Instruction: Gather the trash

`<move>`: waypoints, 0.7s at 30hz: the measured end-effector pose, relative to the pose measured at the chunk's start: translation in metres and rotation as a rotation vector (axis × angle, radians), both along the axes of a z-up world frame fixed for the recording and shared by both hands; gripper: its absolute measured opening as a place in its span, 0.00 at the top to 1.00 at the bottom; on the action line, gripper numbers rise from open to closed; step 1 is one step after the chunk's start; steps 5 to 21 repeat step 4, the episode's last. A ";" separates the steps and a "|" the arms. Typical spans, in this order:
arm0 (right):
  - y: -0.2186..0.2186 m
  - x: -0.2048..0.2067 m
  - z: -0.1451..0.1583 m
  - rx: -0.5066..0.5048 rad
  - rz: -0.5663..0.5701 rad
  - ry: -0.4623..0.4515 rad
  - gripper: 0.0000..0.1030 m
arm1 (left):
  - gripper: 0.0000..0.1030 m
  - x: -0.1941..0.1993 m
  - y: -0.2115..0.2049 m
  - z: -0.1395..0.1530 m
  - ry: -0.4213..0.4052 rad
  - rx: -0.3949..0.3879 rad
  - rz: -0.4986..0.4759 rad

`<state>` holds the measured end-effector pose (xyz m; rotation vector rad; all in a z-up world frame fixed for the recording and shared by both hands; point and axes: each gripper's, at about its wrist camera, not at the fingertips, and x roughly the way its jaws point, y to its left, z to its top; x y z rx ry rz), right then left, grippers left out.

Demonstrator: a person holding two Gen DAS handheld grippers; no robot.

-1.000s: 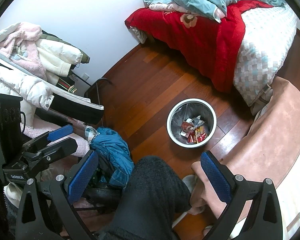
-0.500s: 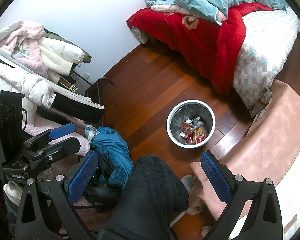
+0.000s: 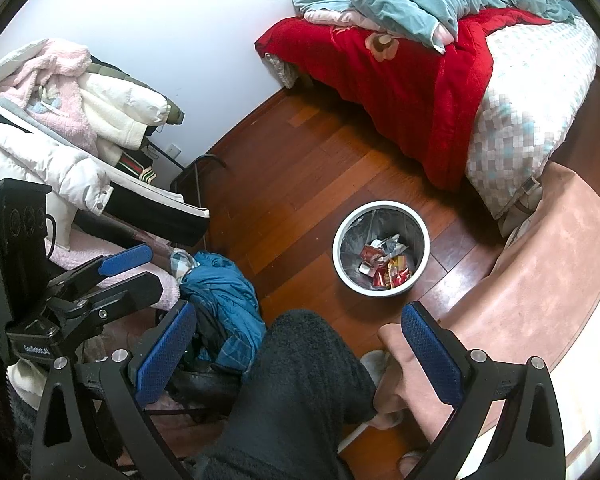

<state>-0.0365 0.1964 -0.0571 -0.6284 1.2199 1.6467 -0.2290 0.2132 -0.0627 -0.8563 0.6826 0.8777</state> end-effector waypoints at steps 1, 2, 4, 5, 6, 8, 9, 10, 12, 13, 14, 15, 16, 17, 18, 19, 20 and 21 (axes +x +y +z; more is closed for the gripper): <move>0.000 0.000 0.000 0.001 -0.001 0.000 0.00 | 0.00 0.000 -0.001 0.001 -0.002 0.002 0.002; 0.000 0.001 0.000 0.000 0.000 0.002 0.00 | 0.00 0.001 -0.001 0.002 -0.003 0.002 0.002; -0.002 0.001 0.003 -0.001 0.005 0.000 0.00 | 0.00 0.001 -0.001 0.002 -0.006 -0.001 0.000; -0.002 0.001 0.003 -0.001 0.005 0.000 0.00 | 0.00 0.001 -0.001 0.002 -0.006 -0.001 0.000; -0.002 0.001 0.003 -0.001 0.005 0.000 0.00 | 0.00 0.001 -0.001 0.002 -0.006 -0.001 0.000; -0.002 0.001 0.003 -0.001 0.005 0.000 0.00 | 0.00 0.001 -0.001 0.002 -0.006 -0.001 0.000; -0.002 0.001 0.003 -0.001 0.005 0.000 0.00 | 0.00 0.001 -0.001 0.002 -0.006 -0.001 0.000; -0.002 0.001 0.003 -0.001 0.005 0.000 0.00 | 0.00 0.001 -0.001 0.002 -0.006 -0.001 0.000; -0.002 0.001 0.003 -0.001 0.005 0.000 0.00 | 0.00 0.001 -0.001 0.002 -0.006 -0.001 0.000; -0.002 0.001 0.003 -0.001 0.005 0.000 0.00 | 0.00 0.001 -0.001 0.002 -0.006 -0.001 0.000; -0.002 0.001 0.003 -0.001 0.005 0.000 0.00 | 0.00 0.001 -0.001 0.002 -0.006 -0.001 0.000; -0.002 0.001 0.003 -0.001 0.005 0.000 0.00 | 0.00 0.001 -0.001 0.002 -0.006 -0.001 0.000; -0.002 0.001 0.003 -0.001 0.005 0.000 0.00 | 0.00 0.001 -0.001 0.002 -0.006 -0.001 0.000; -0.002 0.001 0.003 -0.001 0.005 0.000 0.00 | 0.00 0.001 -0.001 0.002 -0.006 -0.001 0.000; -0.002 0.001 0.003 -0.001 0.005 0.000 0.00 | 0.00 0.001 -0.001 0.002 -0.006 -0.001 0.000; -0.002 0.001 0.003 -0.001 0.005 0.000 0.00 | 0.00 0.001 -0.001 0.002 -0.006 -0.001 0.000; -0.002 0.001 0.003 -0.001 0.005 0.000 0.00 | 0.00 0.001 -0.001 0.002 -0.006 -0.001 0.000; -0.002 0.001 0.003 -0.001 0.005 0.000 0.00 | 0.00 0.001 -0.001 0.002 -0.006 -0.001 0.000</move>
